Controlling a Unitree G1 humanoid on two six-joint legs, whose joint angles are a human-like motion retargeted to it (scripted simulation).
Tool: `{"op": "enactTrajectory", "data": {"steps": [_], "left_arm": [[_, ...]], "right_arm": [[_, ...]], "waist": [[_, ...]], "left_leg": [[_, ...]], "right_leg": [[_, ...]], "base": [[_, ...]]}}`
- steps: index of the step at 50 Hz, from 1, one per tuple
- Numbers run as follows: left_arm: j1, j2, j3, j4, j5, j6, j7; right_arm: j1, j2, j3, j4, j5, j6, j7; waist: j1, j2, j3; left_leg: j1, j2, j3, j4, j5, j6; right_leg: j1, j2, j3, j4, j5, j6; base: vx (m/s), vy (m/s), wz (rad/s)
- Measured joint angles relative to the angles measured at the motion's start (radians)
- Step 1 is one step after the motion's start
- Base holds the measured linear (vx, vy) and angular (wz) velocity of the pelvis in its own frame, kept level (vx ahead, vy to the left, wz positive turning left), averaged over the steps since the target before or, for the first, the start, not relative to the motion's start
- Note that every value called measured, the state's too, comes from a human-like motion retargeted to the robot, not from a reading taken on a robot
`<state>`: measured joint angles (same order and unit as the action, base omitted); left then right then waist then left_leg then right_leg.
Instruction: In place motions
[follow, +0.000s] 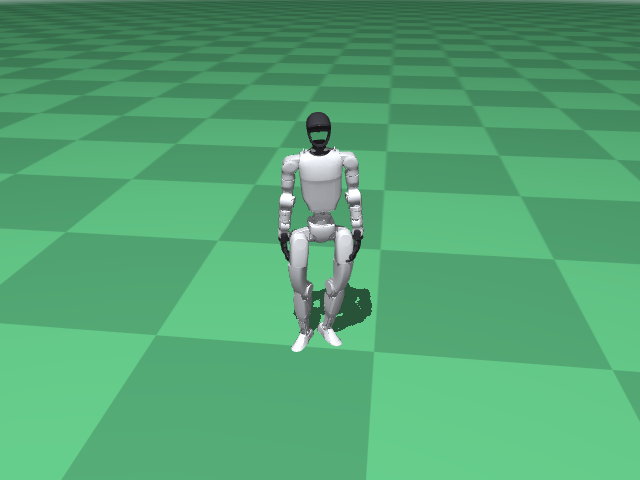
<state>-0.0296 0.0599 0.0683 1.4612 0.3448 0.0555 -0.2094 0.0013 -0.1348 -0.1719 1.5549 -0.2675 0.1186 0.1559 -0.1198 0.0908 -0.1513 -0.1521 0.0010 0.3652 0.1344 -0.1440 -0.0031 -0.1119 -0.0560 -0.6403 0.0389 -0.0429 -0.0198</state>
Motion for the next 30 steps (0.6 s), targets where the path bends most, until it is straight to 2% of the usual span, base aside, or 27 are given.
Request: {"op": "enactTrajectory", "data": {"steps": [3, 6, 11, 15, 17, 19, 21, 22, 23, 25, 27, 30], "left_arm": [[0.003, 0.013, -0.010, -0.008, 0.006, -0.002, 0.007], [0.032, 0.012, 0.013, -0.014, -0.001, -0.004, 0.007], [0.058, -0.003, 0.073, 0.023, -0.059, 0.002, 0.017], [0.069, 0.011, 0.089, 0.033, -0.053, 0.009, 0.009], [0.078, 0.031, 0.079, 0.029, -0.039, 0.007, 0.015], [0.079, 0.052, 0.071, 0.030, -0.019, 0.011, 0.023], [0.073, 0.068, 0.063, 0.031, -0.008, 0.022, 0.039], [0.068, 0.073, 0.059, 0.030, -0.008, 0.027, 0.048], [0.058, 0.078, 0.055, 0.028, -0.011, 0.029, 0.056], [0.036, 0.081, 0.046, 0.020, -0.014, 0.030, 0.054], [0.008, 0.076, 0.036, 0.002, -0.013, 0.032, 0.033], [-0.021, 0.060, 0.021, -0.045, -0.019, 0.015, 0.014]], "right_arm": [[0.029, 0.000, -0.015, 0.031, 0.061, -0.022, 0.003], [0.054, -0.007, -0.020, 0.064, 0.051, -0.008, 0.033], [0.053, -0.021, -0.015, 0.087, 0.029, 0.005, 0.007], [0.041, -0.018, -0.010, 0.059, 0.048, -0.001, 0.012], [0.042, -0.008, -0.003, 0.042, 0.073, -0.009, 0.010], [0.038, 0.004, 0.005, 0.036, 0.102, -0.017, 0.012], [0.032, 0.015, 0.006, 0.033, 0.116, -0.019, 0.022], [0.031, 0.020, 0.004, 0.030, 0.117, -0.019, 0.029], [0.031, 0.026, 0.002, 0.027, 0.116, -0.020, 0.035], [0.045, 0.032, 0.004, 0.018, 0.113, -0.029, 0.044], [0.062, 0.028, 0.022, 0.023, 0.115, -0.039, 0.054], [0.064, 0.016, 0.042, 0.047, 0.076, -0.028, 0.068]], "waist": [[0.044, -0.028, 0.031], [0.079, -0.040, 0.002], [0.094, -0.014, -0.012], [0.103, 0.017, -0.019], [0.071, 0.033, -0.015], [0.025, 0.036, 0.008], [0.003, 0.023, 0.036], [-0.002, 0.015, 0.047], [-0.011, 0.010, 0.053], [-0.026, 0.012, 0.058], [0.033, -0.023, 0.070], [0.164, -0.073, 0.099]], "left_leg": [[0.031, -0.010, 0.020, 0.009, -0.005, 0.010], [0.030, -0.018, 0.030, 0.000, -0.014, 0.011], [0.018, -0.010, -0.007, -0.028, -0.014, 0.001], [-0.029, 0.026, -0.058, -0.025, -0.004, -0.020], [-0.051, 0.039, -0.132, -0.022, 0.013, -0.027], [-0.057, 0.030, -0.223, -0.024, 0.037, -0.028], [-0.057, 0.007, -0.300, -0.022, 0.061, -0.031], [-0.060, -0.008, -0.337, -0.021, 0.072, -0.035], [-0.071, -0.023, -0.383, -0.018, 0.083, -0.040], [-0.088, -0.044, -0.489, -0.021, 0.104, -0.057], [-0.086, -0.069, -0.517, -0.029, 0.107, -0.060], [-0.103, -0.107, -0.557, -0.027, 0.109, -0.034]], "right_leg": [[0.035, -0.007, 0.012, -0.003, 0.002, -0.003], [0.027, -0.013, 0.022, -0.001, 0.001, 0.000], [0.012, -0.002, 0.021, 0.043, -0.026, 0.001], [-0.051, -0.015, 0.059, 0.190, -0.074, 0.014], [-0.115, -0.028, 0.175, 0.270, -0.049, -0.012], [-0.171, 0.023, 0.459, 0.309, -0.027, -0.009], [-0.167, 0.099, 0.740, 0.289, -0.013, 0.040], [-0.151, 0.119, 0.828, 0.264, -0.011, 0.071], [-0.132, 0.116, 0.846, 0.237, -0.021, 0.095], [-0.097, 0.071, 0.673, 0.199, -0.055, 0.078], [-0.063, 0.045, 0.598, 0.165, -0.045, 0.062], [-0.020, 0.033, 0.509, 0.137, -0.052, 0.047]], "base": [[0.11, -0.04, -0.16], [0.25, -0.07, -0.18], [0.11, -0.08, 0.14], [0.04, -0.21, 0.43], [0.08, -0.33, 1.56], [0.05, -0.35, 2.27], [0.07, -0.43, 2.20], [0.07, -0.43, 2.25], [0.07, -0.41, 2.57], [0.15, -0.46, 2.72], [0.25, -0.52, 1.91], [0.24, -0.43, 1.67]]}}
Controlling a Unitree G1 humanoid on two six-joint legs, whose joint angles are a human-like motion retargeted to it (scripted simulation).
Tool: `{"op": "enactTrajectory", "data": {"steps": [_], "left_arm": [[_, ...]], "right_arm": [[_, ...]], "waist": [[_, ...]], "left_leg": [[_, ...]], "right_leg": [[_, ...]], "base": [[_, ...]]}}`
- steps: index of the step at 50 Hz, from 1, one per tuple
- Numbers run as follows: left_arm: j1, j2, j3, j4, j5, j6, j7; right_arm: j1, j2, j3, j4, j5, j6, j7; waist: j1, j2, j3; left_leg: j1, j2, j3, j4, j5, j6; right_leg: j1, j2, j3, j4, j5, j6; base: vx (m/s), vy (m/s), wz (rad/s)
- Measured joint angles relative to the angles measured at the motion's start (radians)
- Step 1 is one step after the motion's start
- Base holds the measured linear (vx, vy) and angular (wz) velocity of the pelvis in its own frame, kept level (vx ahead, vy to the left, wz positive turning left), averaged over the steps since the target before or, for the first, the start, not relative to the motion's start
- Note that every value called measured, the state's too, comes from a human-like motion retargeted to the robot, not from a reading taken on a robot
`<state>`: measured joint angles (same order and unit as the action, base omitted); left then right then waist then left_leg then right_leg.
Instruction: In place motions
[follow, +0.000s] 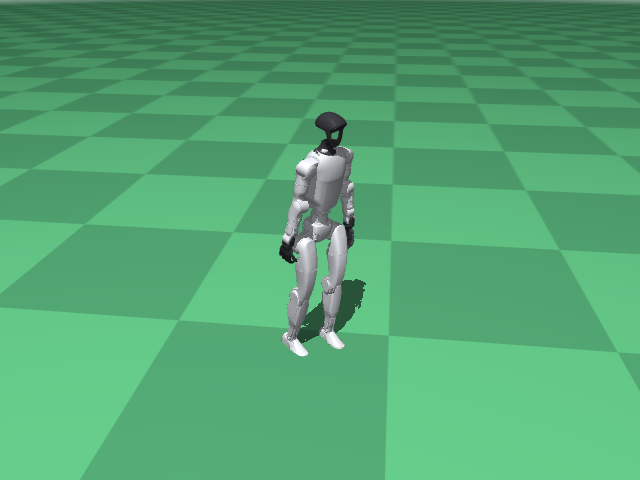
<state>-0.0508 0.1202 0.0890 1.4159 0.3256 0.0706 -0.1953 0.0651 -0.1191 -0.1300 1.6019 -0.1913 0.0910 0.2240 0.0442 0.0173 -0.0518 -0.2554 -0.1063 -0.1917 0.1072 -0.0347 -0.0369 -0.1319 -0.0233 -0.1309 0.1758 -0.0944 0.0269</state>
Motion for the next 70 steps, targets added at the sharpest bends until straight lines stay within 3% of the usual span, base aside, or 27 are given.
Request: {"op": "enactTrajectory", "data": {"steps": [3, 5, 7, 9, 15, 22, 27, 30, 33, 36, 38, 40, 42, 46, 52, 58, 60, 62, 65, 70], "left_arm": [[-0.015, -0.017, -0.020, -0.034, -0.044, -0.018, -0.013], [-0.020, -0.030, -0.026, -0.045, -0.059, -0.018, -0.036], [-0.016, -0.033, -0.036, -0.058, -0.062, -0.023, -0.054], [-0.008, -0.026, -0.046, -0.073, -0.063, -0.032, -0.055], [0.031, 0.013, -0.009, -0.080, -0.067, -0.037, -0.018], [0.094, 0.022, 0.137, -0.010, -0.133, -0.017, 0.071], [0.127, 0.018, 0.202, 0.041, -0.162, -0.014, 0.109], [0.138, 0.020, 0.202, 0.061, -0.163, -0.009, 0.103], [0.166, 0.029, 0.185, 0.068, -0.123, -0.004, 0.077], [0.182, 0.021, 0.165, 0.076, -0.094, 0.000, 0.075], [0.177, 0.008, 0.164, 0.082, -0.088, 0.000, 0.086], [0.169, -0.001, 0.161, 0.079, -0.091, -0.002, 0.085], [0.152, -0.001, 0.149, 0.068, -0.087, -0.002, 0.075], [0.089, 0.011, 0.122, 0.056, -0.081, -0.002, 0.073], [0.013, 0.020, 0.087, 0.033, -0.099, -0.005, 0.063], [0.015, 0.011, 0.088, 0.018, -0.102, -0.014, 0.053], [0.027, 0.014, 0.087, 0.029, -0.098, -0.015, 0.056], [0.037, 0.024, 0.090, 0.063, -0.088, -0.011, 0.067], [0.049, 0.052, 0.102, 0.141, -0.060, 0.002, 0.083], [0.063, 0.071, 0.074, 0.237, -0.041, 0.014, 0.117]], "right_arm": [[0.008, -0.011, 0.007, 0.002, -0.085, 0.014, 0.001], [0.028, -0.016, -0.003, -0.011, -0.117, 0.013, -0.023], [0.053, -0.022, -0.023, -0.019, -0.101, 0.006, -0.056], [0.073, -0.027, -0.046, -0.016, -0.058, -0.002, -0.074], [0.099, -0.039, -0.091, 0.020, 0.024, 0.009, -0.078], [0.086, -0.035, -0.093, -0.017, -0.040, 0.017, -0.100], [0.055, -0.009, -0.110, -0.117, -0.010, 0.007, -0.073], [0.028, 0.018, -0.113, -0.189, 0.044, -0.008, -0.049], [0.010, 0.045, -0.114, -0.240, 0.061, -0.019, -0.021], [0.008, 0.057, -0.105, -0.278, 0.043, -0.036, 0.002], [0.013, 0.055, -0.082, -0.295, 0.031, -0.042, 0.010], [0.018, 0.052, -0.056, -0.295, 0.024, -0.044, 0.002], [0.024, 0.055, -0.045, -0.279, 0.015, -0.042, -0.010], [0.036, 0.064, -0.041, -0.228, 0.017, -0.036, -0.006], [0.045, 0.072, -0.047, -0.131, -0.008, -0.015, 0.003], [0.051, 0.069, -0.042, -0.103, -0.029, 0.000, -0.011], [0.051, 0.068, -0.043, -0.109, -0.023, 0.000, -0.013], [0.048, 0.069, -0.045, -0.116, -0.020, -0.001, -0.010], [0.035, 0.067, -0.053, -0.124, -0.035, 0.001, 0.006], [-0.009, 0.065, -0.092, -0.172, -0.020, -0.008, -0.006]], "waist": [[0.026, -0.018, 0.016], [0.014, -0.037, 0.013], [0.013, -0.058, 0.006], [0.008, -0.073, 0.001], [0.001, -0.125, -0.021], [0.023, -0.171, -0.097], [0.100, -0.183, -0.097], [0.148, -0.192, -0.059], [0.152, -0.179, -0.064], [0.112, -0.097, -0.091], [0.063, -0.036, -0.104], [0.002, -0.012, -0.114], [-0.054, 0.004, -0.114], [-0.067, 0.020, -0.090], [-0.097, 0.000, -0.060], [-0.117, -0.051, -0.033], [-0.111, -0.082, -0.020], [-0.105, -0.108, -0.008], [-0.038, -0.149, -0.030], [-0.031, -0.148, -0.021]], "left_leg": [[-0.036, -0.020, -0.052, -0.007, 0.034, 0.024], [-0.064, -0.036, -0.012, -0.013, 0.041, 0.100], [-0.083, -0.005, 0.181, -0.020, 0.006, 0.161], [-0.081, 0.039, 0.401, -0.017, -0.041, 0.182], [0.020, 0.163, 1.071, 0.038, -0.132, 0.122], [0.095, 0.131, 1.271, 0.013, -0.045, 0.062], [0.057, 0.081, 1.102, -0.022, -0.052, 0.098], [0.067, 0.077, 1.021, -0.003, -0.079, 0.097], [0.082, 0.076, 0.959, -0.006, -0.101, 0.089], [0.083, 0.143, 0.882, -0.002, -0.108, 0.083], [0.076, 0.192, 0.832, 0.008, -0.105, 0.076], [0.060, 0.192, 0.773, 0.005, -0.092, 0.078], [0.039, 0.174, 0.668, -0.001, -0.070, 0.082], [0.022, 0.174, 0.522, -0.002, -0.032, 0.069], [0.014, 0.136, 0.343, -0.015, 0.021, 0.055], [0.040, 0.075, 0.252, -0.022, 0.046, 0.048], [0.066, 0.039, 0.239, -0.030, 0.051, 0.051], [0.101, 0.016, 0.228, -0.043, 0.054, 0.046], [0.119, -0.001, 0.266, -0.063, 0.054, 0.038], [0.141, -0.026, 0.211, -0.075, 0.050, 0.084]], "right_leg": [[0.044, -0.039, -0.189, -0.037, -0.001, 0.035], [0.072, -0.068, -0.344, -0.061, -0.005, 0.050], [0.101, -0.083, -0.492, -0.085, -0.015, 0.063], [0.129, -0.089, -0.630, -0.103, -0.028, 0.079], [0.191, -0.104, -0.917, -0.122, -0.071, 0.126], [0.232, -0.095, -1.125, -0.124, -0.090, 0.187], [0.273, -0.091, -1.184, -0.101, -0.081, 0.211], [0.328, -0.084, -1.210, -0.094, -0.066, 0.223], [0.373, -0.075, -1.213, -0.059, -0.002, 0.203], [0.369, -0.097, -1.098, 0.109, 0.093, 0.113], [0.308, -0.151, -0.964, 0.302, 0.085, 0.076], [0.205, -0.184, -0.780, 0.446, 0.031, 0.123], [0.116, -0.131, -0.617, 0.483, 0.008, 0.163], [0.051, -0.096, -0.534, 0.496, -0.036, 0.131], [-0.057, -0.059, -0.399, 0.423, -0.095, 0.125], [-0.078, -0.050, -0.318, 0.169, -0.134, 0.108], [-0.054, -0.065, -0.344, 0.055, -0.144, 0.106], [-0.022, -0.082, -0.421, -0.033, -0.068, 0.055], [0.014, -0.106, -0.489, -0.059, -0.045, 0.076], [0.044, -0.085, -0.479, -0.097, -0.037, 0.078]], "base": [[0.43, -0.44, 3.13], [0.57, -0.37, 3.93], [0.71, -0.33, 3.86], [0.52, -0.29, 3.75], [0.66, -0.26, 3.29], [0.57, -0.24, 2.20], [0.33, -0.29, 0.91], [0.30, -0.31, 0.56], [0.38, -0.27, 1.04], [0.35, -0.27, 1.59], [0.29, -0.33, 2.11], [0.25, -0.37, 2.47], [0.21, -0.43, 2.42], [0.16, -0.42, 1.77], [0.14, -0.38, 1.89], [0.11, -0.23, 1.38], [0.11, -0.08, 0.97], [0.13, 0.01, 0.78], [0.08, 0.08, -0.21], [-0.08, 0.11, 0.13]]}}
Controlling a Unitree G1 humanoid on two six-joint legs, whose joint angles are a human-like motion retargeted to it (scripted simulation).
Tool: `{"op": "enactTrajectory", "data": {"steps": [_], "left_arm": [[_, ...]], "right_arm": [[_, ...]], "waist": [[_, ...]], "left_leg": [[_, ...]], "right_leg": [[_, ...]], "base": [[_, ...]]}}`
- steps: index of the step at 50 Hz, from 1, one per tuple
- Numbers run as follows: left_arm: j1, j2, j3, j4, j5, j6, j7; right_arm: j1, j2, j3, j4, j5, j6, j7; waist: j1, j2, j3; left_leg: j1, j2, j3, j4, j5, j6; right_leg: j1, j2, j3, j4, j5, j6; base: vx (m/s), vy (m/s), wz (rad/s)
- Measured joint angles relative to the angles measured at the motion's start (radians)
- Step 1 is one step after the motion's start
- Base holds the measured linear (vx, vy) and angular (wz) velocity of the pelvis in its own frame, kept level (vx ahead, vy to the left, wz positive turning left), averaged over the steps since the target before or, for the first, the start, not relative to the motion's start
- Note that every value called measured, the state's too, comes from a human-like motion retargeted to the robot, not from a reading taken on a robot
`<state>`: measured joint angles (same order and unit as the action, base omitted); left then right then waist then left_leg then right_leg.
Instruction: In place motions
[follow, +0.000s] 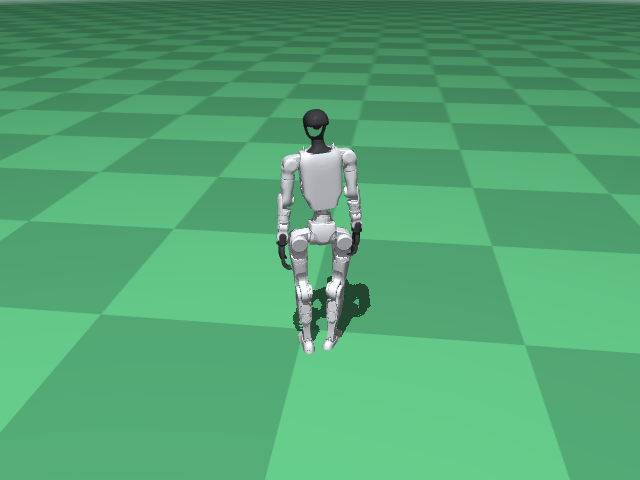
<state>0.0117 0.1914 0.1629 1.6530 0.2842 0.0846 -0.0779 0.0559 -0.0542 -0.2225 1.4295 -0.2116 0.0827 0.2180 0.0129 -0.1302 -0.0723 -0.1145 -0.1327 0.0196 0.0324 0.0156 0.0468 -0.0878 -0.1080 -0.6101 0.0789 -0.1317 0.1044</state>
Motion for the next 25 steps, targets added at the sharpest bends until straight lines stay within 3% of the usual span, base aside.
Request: {"op": "enactTrajectory", "data": {"steps": [4, 10, 15, 20, 23, 25], "left_arm": [[-0.003, 0.021, -0.031, 0.016, 0.042, 0.016, -0.019], [-0.052, 0.013, -0.108, -0.010, 0.046, 0.008, -0.023], [-0.096, -0.012, -0.195, -0.039, 0.047, 0.000, -0.057], [-0.112, -0.002, -0.269, -0.105, 0.047, -0.022, -0.100], [-0.121, 0.014, -0.279, -0.110, 0.056, -0.023, -0.116], [-0.123, 0.022, -0.281, -0.101, 0.063, -0.017, -0.119]], "right_arm": [[-0.014, 0.001, 0.004, -0.029, 0.010, -0.024, -0.010], [0.003, -0.004, 0.008, -0.021, -0.029, -0.026, 0.003], [0.018, 0.000, 0.026, -0.005, -0.070, -0.007, -0.001], [-0.002, 0.014, 0.063, -0.026, -0.063, -0.003, 0.034], [-0.026, 0.010, 0.089, -0.034, -0.056, -0.007, 0.053], [-0.039, 0.001, 0.102, -0.036, -0.059, -0.005, 0.047]], "waist": [[-0.021, 0.000, -0.022], [-0.018, 0.010, 0.000], [-0.109, 0.049, -0.013], [-0.171, 0.084, 0.009], [-0.173, 0.096, 0.010], [-0.188, 0.117, 0.008]], "left_leg": [[-0.012, -0.013, -0.024, 0.016, -0.016, 0.032], [0.021, -0.019, 0.000, 0.025, -0.035, 0.061], [0.035, 0.006, 0.083, 0.003, -0.055, 0.066], [0.046, 0.058, 0.270, -0.008, -0.101, 0.055], [0.053, 0.098, 0.496, -0.010, -0.146, 0.031], [0.059, 0.132, 0.635, -0.010, -0.170, 0.011]], "right_leg": [[-0.018, -0.029, 0.007, 0.036, -0.006, 0.022], [-0.011, -0.043, 0.034, 0.079, -0.005, 0.021], [-0.065, -0.034, 0.081, 0.108, 0.030, 0.002], [-0.143, 0.006, 0.167, 0.133, -0.009, -0.024], [-0.167, 0.029, 0.085, 0.136, -0.067, -0.087], [-0.151, 0.013, -0.060, 0.135, -0.097, -0.107]], "base": [[-0.07, 0.15, -0.02], [-0.12, 0.18, -0.34], [-0.35, 0.29, -0.70], [-0.66, 0.52, -2.49], [-0.77, 0.82, -3.75], [-0.72, 0.97, -3.58]]}}
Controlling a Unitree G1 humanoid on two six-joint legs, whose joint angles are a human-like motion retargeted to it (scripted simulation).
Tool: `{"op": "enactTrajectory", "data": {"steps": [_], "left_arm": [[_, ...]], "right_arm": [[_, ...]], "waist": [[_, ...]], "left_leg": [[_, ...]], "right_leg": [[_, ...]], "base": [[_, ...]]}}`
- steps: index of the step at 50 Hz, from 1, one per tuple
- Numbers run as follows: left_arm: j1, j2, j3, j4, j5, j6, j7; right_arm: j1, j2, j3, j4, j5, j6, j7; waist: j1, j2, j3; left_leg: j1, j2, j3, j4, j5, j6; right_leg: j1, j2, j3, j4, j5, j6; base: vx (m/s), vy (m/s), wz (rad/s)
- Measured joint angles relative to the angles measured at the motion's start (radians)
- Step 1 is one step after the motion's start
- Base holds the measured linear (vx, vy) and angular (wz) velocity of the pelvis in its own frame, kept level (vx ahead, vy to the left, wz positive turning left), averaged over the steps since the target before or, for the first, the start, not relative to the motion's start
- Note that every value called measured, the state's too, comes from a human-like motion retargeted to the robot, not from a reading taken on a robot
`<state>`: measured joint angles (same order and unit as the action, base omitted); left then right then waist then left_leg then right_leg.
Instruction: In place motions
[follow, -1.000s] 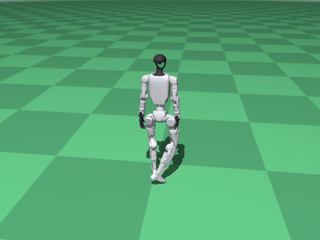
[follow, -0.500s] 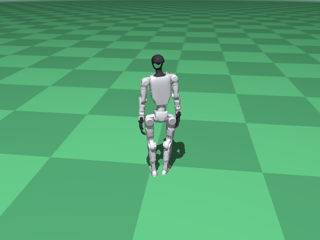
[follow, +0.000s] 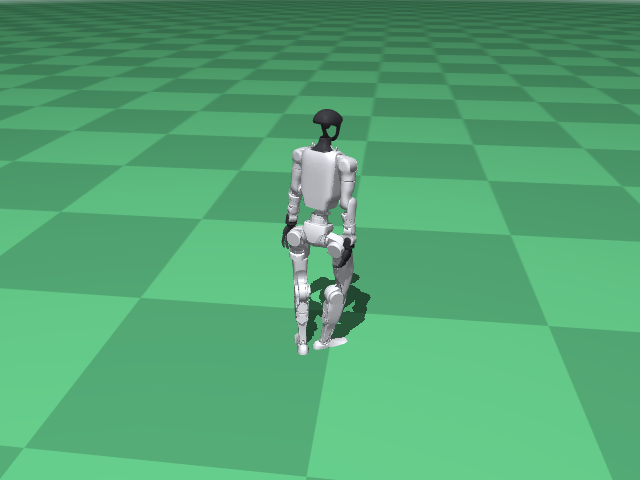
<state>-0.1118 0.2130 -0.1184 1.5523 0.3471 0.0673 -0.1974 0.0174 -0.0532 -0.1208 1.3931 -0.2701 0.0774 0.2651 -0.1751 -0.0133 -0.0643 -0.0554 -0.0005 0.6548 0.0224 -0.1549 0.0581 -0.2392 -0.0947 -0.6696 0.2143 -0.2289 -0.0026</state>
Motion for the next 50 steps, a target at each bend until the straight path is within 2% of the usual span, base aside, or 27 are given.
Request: {"op": "enactTrajectory", "data": {"steps": [5, 7, 10, 12, 13, 15, 18, 20, 22, 23, 25, 27, 28, 30, 33, 35, 38, 40, 42, 43, 44, 45, 48, 50], "left_arm": [[-0.009, 0.007, 0.021, 0.037, 0.016, 0.011, 0.014], [-0.002, 0.000, 0.040, 0.048, 0.028, 0.018, 0.027], [0.008, -0.016, 0.059, 0.057, 0.050, 0.029, 0.040], [0.011, -0.029, 0.076, 0.055, 0.057, 0.034, 0.050], [0.013, -0.035, 0.085, 0.051, 0.056, 0.036, 0.054], [0.021, -0.044, 0.101, 0.031, 0.048, 0.036, 0.055], [0.049, -0.057, 0.128, -0.029, 0.004, 0.031, 0.040], [0.073, -0.061, 0.171, -0.070, -0.020, 0.020, 0.023], [0.090, -0.070, 0.214, -0.094, -0.042, 0.013, 0.030], [0.094, -0.074, 0.228, -0.103, -0.057, 0.010, 0.037], [0.099, -0.079, 0.247, -0.114, -0.090, 0.003, 0.042], [0.101, -0.084, 0.253, -0.119, -0.112, 0.000, 0.034], [0.102, -0.088, 0.254, -0.121, -0.118, 0.000, 0.030], [0.096, -0.095, 0.251, -0.120, -0.123, 0.000, 0.023], [0.090, -0.098, 0.246, -0.120, -0.117, -0.001, 0.028], [0.093, -0.102, 0.246, -0.117, -0.108, -0.004, 0.033], [0.105, -0.108, 0.244, -0.098, -0.109, -0.003, 0.040], [0.117, -0.112, 0.248, -0.075, -0.111, 0.001, 0.043], [0.143, -0.119, 0.272, -0.051, -0.109, 0.007, 0.043], [0.154, -0.122, 0.291, -0.040, -0.107, 0.011, 0.040], [0.158, -0.124, 0.299, -0.029, -0.109, 0.015, 0.041], [0.158, -0.127, 0.301, -0.019, -0.112, 0.018, 0.045], [0.148, -0.125, 0.292, -0.023, -0.124, 0.014, 0.054], [0.147, -0.121, 0.281, -0.040, -0.105, 0.016, 0.047]], "right_arm": [[-0.056, -0.024, -0.005, 0.009, 0.039, 0.031, -0.005], [-0.079, -0.030, -0.010, 0.011, 0.076, 0.039, -0.002], [-0.099, -0.029, -0.037, 0.012, 0.150, 0.036, -0.009], [-0.108, -0.027, -0.052, 0.015, 0.199, 0.030, -0.019], [-0.109, -0.024, -0.057, 0.016, 0.217, 0.028, -0.023], [-0.112, -0.022, -0.061, 0.022, 0.242, 0.025, -0.027], [-0.118, -0.023, -0.043, 0.048, 0.237, 0.029, -0.030], [-0.120, -0.024, -0.025, 0.068, 0.204, 0.034, -0.028], [-0.114, -0.028, -0.007, 0.077, 0.170, 0.034, -0.024], [-0.110, -0.032, 0.001, 0.077, 0.155, 0.031, -0.019], [-0.101, -0.041, 0.015, 0.075, 0.124, 0.025, -0.010], [-0.097, -0.054, 0.024, 0.075, 0.092, 0.022, -0.010], [-0.097, -0.061, 0.026, 0.076, 0.079, 0.023, -0.015], [-0.102, -0.075, 0.022, 0.077, 0.059, 0.028, -0.031], [-0.108, -0.093, 0.025, 0.078, 0.062, 0.027, -0.042], [-0.108, -0.103, 0.027, 0.082, 0.067, 0.030, -0.040], [-0.098, -0.104, 0.023, 0.095, 0.060, 0.037, -0.044], [-0.086, -0.104, 0.020, 0.110, 0.050, 0.038, -0.047], [-0.071, -0.104, 0.030, 0.137, 0.029, 0.042, -0.042], [-0.066, -0.102, 0.037, 0.152, 0.015, 0.048, -0.038], [-0.059, -0.094, 0.030, 0.161, 0.007, 0.057, -0.045], [-0.052, -0.083, 0.016, 0.169, 0.002, 0.067, -0.057], [-0.022, -0.061, -0.026, 0.196, 0.046, 0.055, -0.096], [0.010, -0.065, -0.036, 0.223, 0.091, 0.039, -0.060]], "waist": [[-0.124, 0.102, -0.003], [-0.098, 0.118, -0.017], [-0.045, 0.124, -0.052], [-0.027, 0.109, -0.080], [-0.018, 0.099, -0.092], [0.038, 0.065, -0.113], [0.030, 0.035, -0.113], [0.012, -0.001, -0.128], [0.027, -0.060, -0.139], [0.035, -0.086, -0.138], [0.057, -0.112, -0.127], [0.092, -0.116, -0.109], [0.117, -0.115, -0.094], [0.159, -0.113, -0.061], [0.181, -0.104, -0.017], [0.215, -0.086, 0.009], [0.271, -0.027, 0.053], [0.258, 0.009, 0.069], [0.171, 0.032, 0.035], [0.123, 0.042, 0.010], [0.086, 0.049, -0.002], [0.055, 0.054, -0.007], [0.029, 0.054, 0.018], [0.039, 0.046, 0.002]], "left_leg": [[-0.011, 0.104, 0.232, 0.014, -0.030, -0.055], [0.000, 0.119, 0.343, 0.015, -0.045, -0.082], [0.025, 0.120, 0.500, 0.016, -0.056, -0.128], [0.035, 0.110, 0.568, 0.041, -0.056, -0.154], [0.040, 0.110, 0.594, 0.060, -0.052, -0.165], [0.062, 0.097, 0.671, 0.093, -0.038, -0.170], [0.098, 0.111, 0.617, 0.161, 0.026, -0.159], [0.107, 0.117, 0.568, 0.237, 0.084, -0.110], [0.092, 0.121, 0.473, 0.351, 0.139, -0.006], [0.066, 0.130, 0.387, 0.424, 0.157, 0.058], [-0.020, 0.152, 0.165, 0.576, 0.187, 0.146], [-0.097, 0.116, -0.042, 0.651, 0.177, 0.108], [-0.147, 0.064, -0.173, 0.668, 0.178, 0.076], [-0.213, -0.017, -0.319, 0.680, 0.158, 0.053], [-0.219, -0.011, -0.301, 0.562, 0.090, 0.092], [-0.210, -0.028, -0.336, 0.412, 0.058, 0.085], [-0.184, -0.086, -0.634, 0.199, 0.070, 0.016], [-0.150, -0.093, -0.749, 0.088, 0.138, 0.008], [-0.128, -0.063, -0.703, 0.093, 0.092, -0.034], [-0.130, -0.008, -0.563, 0.088, 0.090, -0.051], [-0.127, -0.012, -0.583, 0.071, 0.103, -0.049], [-0.121, -0.044, -0.684, 0.049, 0.124, -0.038], [-0.068, -0.043, -0.647, 0.021, 0.124, -0.026], [-0.040, -0.055, -0.631, -0.006, 0.122, -0.016]], "right_leg": [[0.093, -0.032, -0.525, 0.015, -0.018, -0.017], [0.133, -0.032, -0.627, 0.038, -0.013, -0.020], [0.172, -0.037, -0.698, 0.070, 0.012, -0.014], [0.162, -0.056, -0.681, 0.066, 0.044, 0.024], [0.128, -0.061, -0.635, 0.072, 0.024, 0.003], [0.072, -0.120, -0.479, 0.126, 0.008, 0.008], [0.029, -0.148, -0.353, 0.158, -0.018, -0.015], [0.004, -0.195, -0.283, 0.179, -0.028, -0.016], [-0.024, -0.244, -0.182, 0.190, -0.033, -0.015], [-0.036, -0.264, -0.135, 0.195, -0.033, -0.014], [-0.048, -0.266, -0.057, 0.183, -0.022, -0.024], [-0.050, -0.234, 0.009, 0.149, 0.000, -0.042], [-0.047, -0.213, 0.048, 0.128, 0.016, -0.050], [-0.045, -0.187, 0.118, 0.094, 0.046, -0.061], [-0.039, -0.163, 0.179, 0.055, 0.084, -0.079], [-0.025, -0.122, 0.214, 0.023, 0.108, -0.094], [0.038, -0.016, 0.269, -0.028, 0.134, -0.112], [0.087, 0.036, 0.300, -0.054, 0.140, -0.110], [0.090, 0.043, 0.297, -0.053, 0.140, -0.096], [0.080, 0.045, 0.290, -0.049, 0.138, -0.093], [0.081, 0.048, 0.280, -0.052, 0.137, -0.090], [0.087, 0.051, 0.269, -0.059, 0.137, -0.088], [0.122, 0.058, 0.288, -0.066, 0.141, -0.070], [0.122, 0.056, 0.313, -0.060, 0.138, -0.060]], "base": [[-0.49, 0.96, -2.73], [-0.27, 0.84, -4.00], [-0.30, 0.77, -3.73], [-0.26, 0.56, -2.75], [-0.23, 0.44, -2.78], [-0.25, 0.36, -2.80], [-0.24, 0.30, -1.83], [-0.13, 0.24, -1.67], [-0.14, 0.21, -1.89], [-0.17, 0.17, -1.95], [-0.19, 0.13, -2.01], [-0.26, 0.11, -2.34], [-0.31, 0.13, -2.57], [-0.33, 0.14, -2.43], [-0.34, 0.12, -2.06], [-0.24, 0.13, -2.47], [-0.08, 0.11, -2.43], [0.15, 0.14, -1.20], [0.29, 0.13, -0.10], [0.21, 0.07, 0.10], [0.11, 0.03, 0.13], [0.05, 0.05, 0.02], [0.09, 0.07, -0.44], [0.23, 0.01, -0.74]]}}
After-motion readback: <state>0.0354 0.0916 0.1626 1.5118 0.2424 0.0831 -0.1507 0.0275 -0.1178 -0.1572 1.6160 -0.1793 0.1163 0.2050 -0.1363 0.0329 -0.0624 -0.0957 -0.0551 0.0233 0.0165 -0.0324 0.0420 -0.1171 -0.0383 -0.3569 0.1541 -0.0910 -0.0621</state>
